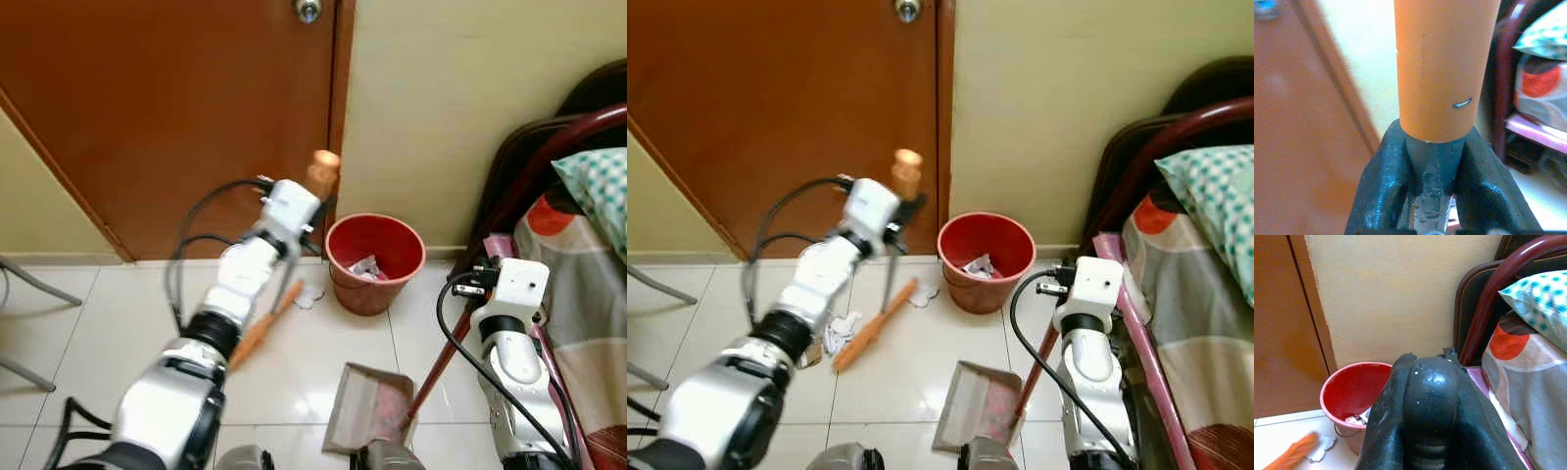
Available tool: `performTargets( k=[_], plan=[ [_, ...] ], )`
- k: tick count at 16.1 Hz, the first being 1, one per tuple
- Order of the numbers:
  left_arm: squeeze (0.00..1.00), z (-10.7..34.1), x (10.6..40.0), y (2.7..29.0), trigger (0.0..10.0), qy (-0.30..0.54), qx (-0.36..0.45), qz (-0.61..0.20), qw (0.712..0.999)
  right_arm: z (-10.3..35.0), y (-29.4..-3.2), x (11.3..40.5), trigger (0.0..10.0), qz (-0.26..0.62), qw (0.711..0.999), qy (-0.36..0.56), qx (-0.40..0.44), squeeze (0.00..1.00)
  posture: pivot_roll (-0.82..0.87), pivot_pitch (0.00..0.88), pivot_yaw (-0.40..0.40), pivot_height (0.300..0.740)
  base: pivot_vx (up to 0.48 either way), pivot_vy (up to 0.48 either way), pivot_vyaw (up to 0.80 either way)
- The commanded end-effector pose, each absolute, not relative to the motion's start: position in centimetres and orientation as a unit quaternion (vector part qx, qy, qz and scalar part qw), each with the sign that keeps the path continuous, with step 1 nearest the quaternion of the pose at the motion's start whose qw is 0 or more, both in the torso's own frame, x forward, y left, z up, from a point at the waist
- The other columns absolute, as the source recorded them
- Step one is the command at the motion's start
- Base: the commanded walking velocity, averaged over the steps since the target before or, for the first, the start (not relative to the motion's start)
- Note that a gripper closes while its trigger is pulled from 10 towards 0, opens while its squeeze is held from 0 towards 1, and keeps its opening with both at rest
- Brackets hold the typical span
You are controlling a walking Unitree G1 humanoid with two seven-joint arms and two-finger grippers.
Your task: Sweep floor
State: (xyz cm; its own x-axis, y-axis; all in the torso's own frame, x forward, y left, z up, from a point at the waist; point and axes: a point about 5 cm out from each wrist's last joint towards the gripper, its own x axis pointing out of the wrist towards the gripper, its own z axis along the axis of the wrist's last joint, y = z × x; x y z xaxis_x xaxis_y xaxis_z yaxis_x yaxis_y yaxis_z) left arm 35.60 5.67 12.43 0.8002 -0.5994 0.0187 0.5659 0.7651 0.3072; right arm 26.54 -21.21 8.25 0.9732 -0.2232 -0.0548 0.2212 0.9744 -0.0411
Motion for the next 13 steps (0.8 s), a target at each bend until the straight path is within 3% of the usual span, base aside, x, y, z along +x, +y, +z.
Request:
performTargets(
  k=[1,3,5,8,13],
  plan=[
    [0.00,13.2,35.4,4.4,10.0,-0.087,0.175,-0.350,0.916,8.9,-21.2,26.4,10.0,-0.115,0.993,0.018,-0.024,0.00,-0.13,0.114,0.044,0.740,0.000,0.000,0.00],
    [0.00,12.1,34.6,3.1,10.0,-0.067,0.171,-0.392,0.901,8.9,-21.2,26.4,10.0,-0.113,0.993,0.020,-0.027,0.00,-0.14,0.116,0.041,0.740,0.000,0.000,0.00],
    [0.00,9.6,33.1,2.2,10.0,-0.011,0.210,-0.463,0.861,8.9,-21.2,26.4,10.0,-0.113,0.993,0.024,-0.029,0.00,-0.14,0.117,0.041,0.740,0.000,0.000,0.00],
    [0.00,6.7,31.2,2.7,10.0,0.056,0.238,-0.545,0.802,8.9,-21.2,26.7,10.0,-0.110,0.993,0.026,-0.031,0.00,-0.13,0.119,0.038,0.740,0.000,0.000,0.00],
    [0.00,6.7,29.4,4.1,10.0,0.057,0.173,-0.632,0.753,8.8,-21.3,27.4,10.0,-0.104,0.993,0.034,-0.035,0.00,-0.11,0.121,0.032,0.740,0.000,0.000,0.00]
  ],
)
